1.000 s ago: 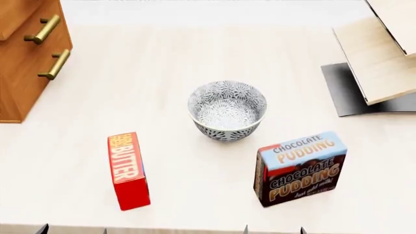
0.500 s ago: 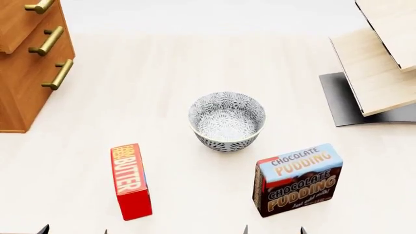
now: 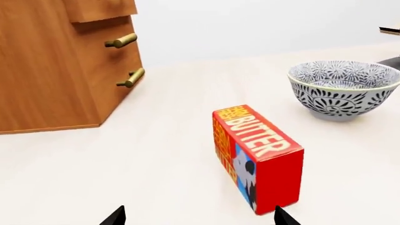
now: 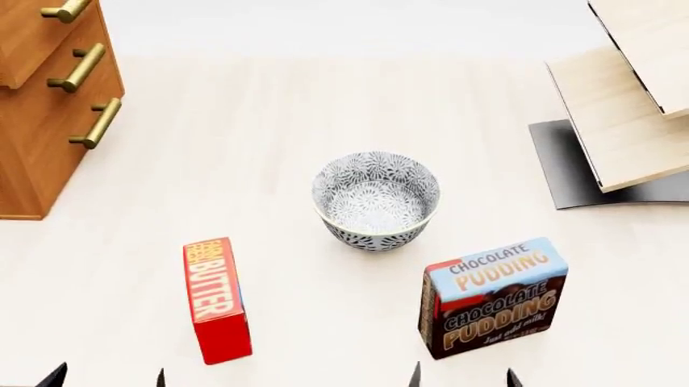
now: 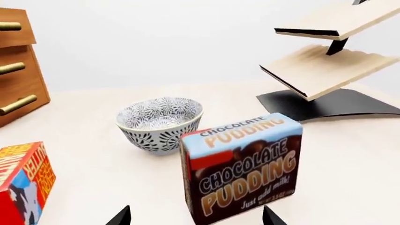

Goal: Close the top drawer of the cabinet and put the bowl on top of it.

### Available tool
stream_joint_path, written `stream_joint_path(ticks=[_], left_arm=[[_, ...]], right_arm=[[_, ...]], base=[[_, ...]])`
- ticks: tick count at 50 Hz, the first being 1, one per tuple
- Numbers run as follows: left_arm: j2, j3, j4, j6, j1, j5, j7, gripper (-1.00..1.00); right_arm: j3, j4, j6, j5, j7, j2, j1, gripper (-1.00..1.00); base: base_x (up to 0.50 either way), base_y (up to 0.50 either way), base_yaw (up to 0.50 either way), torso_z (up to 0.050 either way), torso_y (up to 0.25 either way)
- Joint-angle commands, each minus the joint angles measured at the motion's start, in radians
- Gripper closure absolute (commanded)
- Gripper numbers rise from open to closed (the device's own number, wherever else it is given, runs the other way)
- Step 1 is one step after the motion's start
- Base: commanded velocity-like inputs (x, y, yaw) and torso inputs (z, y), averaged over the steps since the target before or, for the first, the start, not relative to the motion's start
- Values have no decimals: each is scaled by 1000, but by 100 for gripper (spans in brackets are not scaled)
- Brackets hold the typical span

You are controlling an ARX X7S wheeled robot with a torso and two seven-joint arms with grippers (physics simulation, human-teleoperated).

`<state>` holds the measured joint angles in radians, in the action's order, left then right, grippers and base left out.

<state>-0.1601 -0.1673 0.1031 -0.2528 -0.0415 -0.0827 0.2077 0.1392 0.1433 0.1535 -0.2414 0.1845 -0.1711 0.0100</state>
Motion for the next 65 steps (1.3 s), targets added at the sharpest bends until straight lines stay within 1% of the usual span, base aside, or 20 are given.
stream_joint_path(ticks=[1,3,5,6,7,8,10,12,13,16,19,21,26,30,36,41,46,50,53,65], left_arm=[[-35,135,336,-474,-80,-176,-30,-100],[-48,142,377,-514,-99,-177,-18,-100],[-49,141,378,-515,-99,-178,-17,-100],[-97,246,528,-665,-214,-280,-11,-100],[-104,271,594,-815,-238,-306,-12,-100],[-111,316,624,-898,-275,-341,-14,-100],[-172,299,654,-978,-318,-379,-53,-100],[-181,348,679,-1037,-341,-414,-65,-100],[-180,376,703,-1044,-345,-416,-57,-100],[-188,397,727,-1043,-350,-420,-55,-100],[-196,393,730,-1033,-341,-417,-57,-100],[-214,377,738,-993,-329,-399,-57,-100],[-217,403,757,-1017,-341,-418,-59,-100],[-231,389,780,-1006,-325,-409,-52,-100],[-238,403,808,-1008,-311,-422,-57,-100],[-239,436,833,-1052,-337,-452,-60,-100],[-239,459,854,-1078,-347,-473,-61,-100],[-241,460,858,-1081,-347,-479,-58,-100],[-244,460,862,-1078,-342,-483,-58,-100],[-252,445,871,-1059,-321,-485,-46,-100]], right_arm=[[-75,364,470,-232,22,-91,59,-100],[-84,400,513,-255,29,-106,72,-100],[-84,401,515,-257,30,-107,72,-100],[-129,551,665,-380,60,-209,148,-100],[-165,631,781,-433,75,-215,166,-100],[-217,674,840,-493,102,-225,192,-100],[-282,719,903,-565,133,-241,223,-100],[-348,747,946,-626,155,-261,244,-100],[-382,747,958,-654,159,-266,246,-100],[-435,767,1007,-725,188,-285,265,-100],[-500,786,1068,-834,242,-297,300,-100],[-542,797,1095,-903,271,-314,312,-100],[-599,806,1120,-986,318,-344,312,-100],[-644,800,1127,-1090,370,-360,330,-100],[-653,805,1115,-1107,377,-363,324,-100],[-662,797,1116,-1174,423,-379,341,-100],[-654,796,1115,-1175,427,-382,338,-100],[-653,791,1114,-1234,474,-399,356,-100],[-657,796,1108,-1233,467,-400,350,-100],[-657,803,1093,-1208,443,-397,330,-100]], base=[[0,0,0,0,0],[0,0,0,0,0],[0,0,0,0,0],[0,0,0,0,0],[0,0,0,0,0],[0,0,0,0,0],[0,0,0,0,0],[0,0,0,0,0],[0,0,0,0,0],[0,0,0,0,0],[0,0,0,0,0],[0,0,0,0,0],[0,0,0,0,0],[0,0,0,0,0],[0,0,0,0,0],[0,0,0,0,0],[0,0,0,0,0],[0,0,0,0,0],[36,0,0,0,0],[388,0,0,0,0]])
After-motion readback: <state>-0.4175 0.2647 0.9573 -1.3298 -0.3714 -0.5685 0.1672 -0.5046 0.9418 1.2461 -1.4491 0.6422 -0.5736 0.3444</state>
